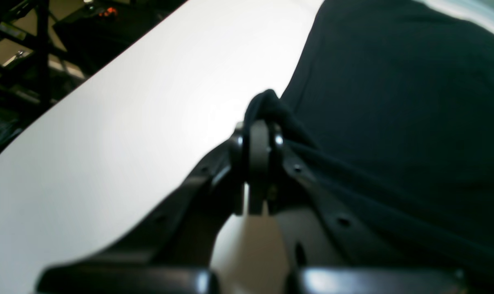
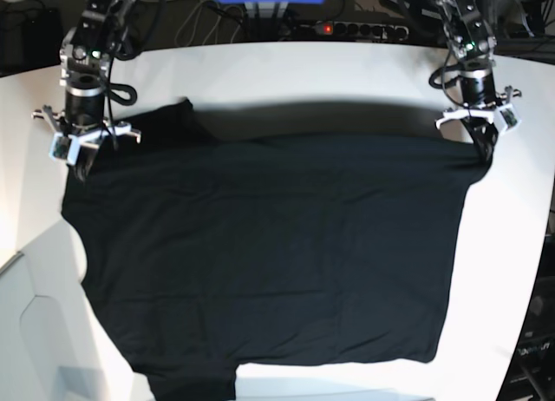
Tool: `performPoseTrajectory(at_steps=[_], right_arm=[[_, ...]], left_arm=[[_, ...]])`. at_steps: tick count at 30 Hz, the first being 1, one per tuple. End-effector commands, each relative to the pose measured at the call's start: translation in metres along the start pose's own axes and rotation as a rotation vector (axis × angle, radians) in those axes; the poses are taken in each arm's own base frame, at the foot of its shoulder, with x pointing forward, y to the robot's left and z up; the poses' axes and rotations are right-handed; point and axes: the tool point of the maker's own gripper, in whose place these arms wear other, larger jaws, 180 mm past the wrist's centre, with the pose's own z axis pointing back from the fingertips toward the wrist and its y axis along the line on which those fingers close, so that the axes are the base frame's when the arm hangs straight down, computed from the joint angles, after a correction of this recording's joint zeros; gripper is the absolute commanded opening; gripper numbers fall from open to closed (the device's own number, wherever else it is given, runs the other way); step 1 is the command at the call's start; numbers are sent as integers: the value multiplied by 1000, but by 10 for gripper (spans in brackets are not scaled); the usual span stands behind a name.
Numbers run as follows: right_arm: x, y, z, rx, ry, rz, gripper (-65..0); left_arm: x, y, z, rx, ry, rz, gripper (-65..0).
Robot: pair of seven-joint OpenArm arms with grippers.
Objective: Fold the T-shirt properly
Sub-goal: 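Grasp the shoulder corners with both grippers and lift, then drag the held shoulder edge across the table with both grippers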
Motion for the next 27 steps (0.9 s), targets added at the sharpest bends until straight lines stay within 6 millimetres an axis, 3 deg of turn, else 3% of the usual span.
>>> performPoseTrajectory(at_steps=[1, 8, 14, 21, 27], right_arm=[[15, 2, -4, 7, -53, -1, -650], [22, 19, -46, 49, -68, -25, -650], [35, 43, -82, 117, -82, -8, -650], [49, 51, -120, 125, -84, -38, -650], [52, 52, -142, 126, -65, -46, -650]], left_arm=[[16, 3, -4, 6, -60, -3, -649], [41, -8, -29, 0, -127, 30, -649], [47, -24, -64, -7, -48, -8, -649], [73, -36, -82, -15, -100, -4, -649], [63, -36, -97, -6, -72, 33, -649]])
